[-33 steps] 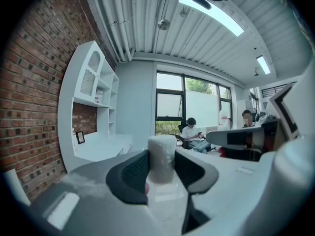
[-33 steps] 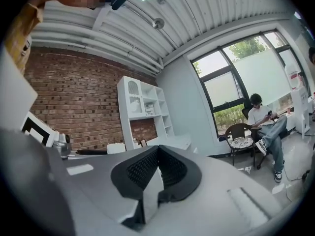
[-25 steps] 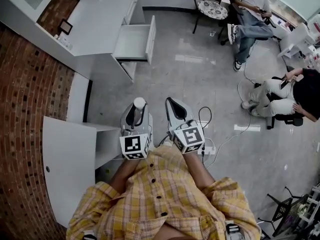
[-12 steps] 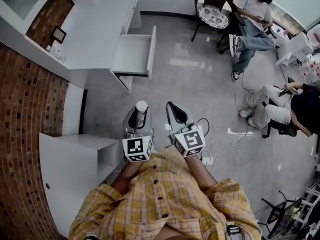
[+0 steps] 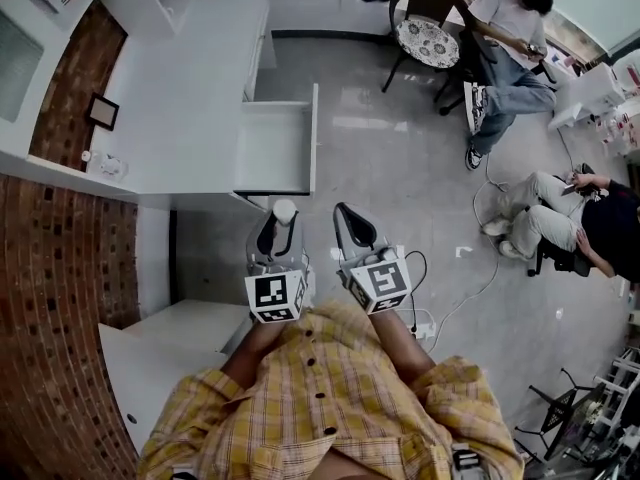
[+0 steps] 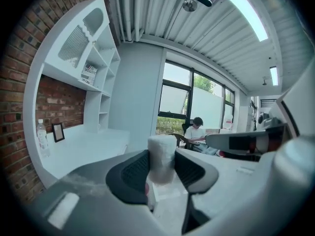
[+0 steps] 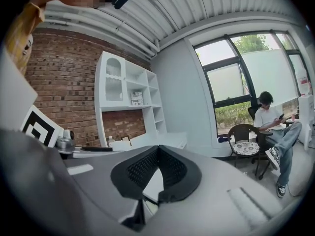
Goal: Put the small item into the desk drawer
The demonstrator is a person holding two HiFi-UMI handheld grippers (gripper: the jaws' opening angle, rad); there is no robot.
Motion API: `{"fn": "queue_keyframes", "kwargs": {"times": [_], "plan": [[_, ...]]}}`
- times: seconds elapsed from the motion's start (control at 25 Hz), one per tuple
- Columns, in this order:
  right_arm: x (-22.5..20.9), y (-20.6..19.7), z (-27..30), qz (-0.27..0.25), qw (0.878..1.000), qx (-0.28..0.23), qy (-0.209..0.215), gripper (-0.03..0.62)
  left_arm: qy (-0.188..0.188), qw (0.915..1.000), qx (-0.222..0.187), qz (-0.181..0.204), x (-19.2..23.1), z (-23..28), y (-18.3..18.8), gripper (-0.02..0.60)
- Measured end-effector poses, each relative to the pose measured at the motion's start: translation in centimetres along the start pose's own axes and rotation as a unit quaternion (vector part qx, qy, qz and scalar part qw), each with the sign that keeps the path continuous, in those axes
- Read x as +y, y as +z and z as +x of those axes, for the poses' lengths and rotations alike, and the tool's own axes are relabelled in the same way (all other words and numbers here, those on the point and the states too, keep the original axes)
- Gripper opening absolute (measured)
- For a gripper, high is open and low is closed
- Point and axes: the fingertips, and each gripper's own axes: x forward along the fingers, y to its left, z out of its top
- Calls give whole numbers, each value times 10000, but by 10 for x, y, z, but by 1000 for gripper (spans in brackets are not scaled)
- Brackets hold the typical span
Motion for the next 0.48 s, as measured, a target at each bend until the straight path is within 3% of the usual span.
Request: {"fn": "queue_keyframes", "kwargs": {"times": [0.24,0.48], "plan": [[-10,11,63,79,9994,52,-325,-2,-189,9998,106,-19,51,49,19,169],[-17,13,96,114,9984,130,-534,-2,-339,9991,243,-104,73,76,20,169]]}}
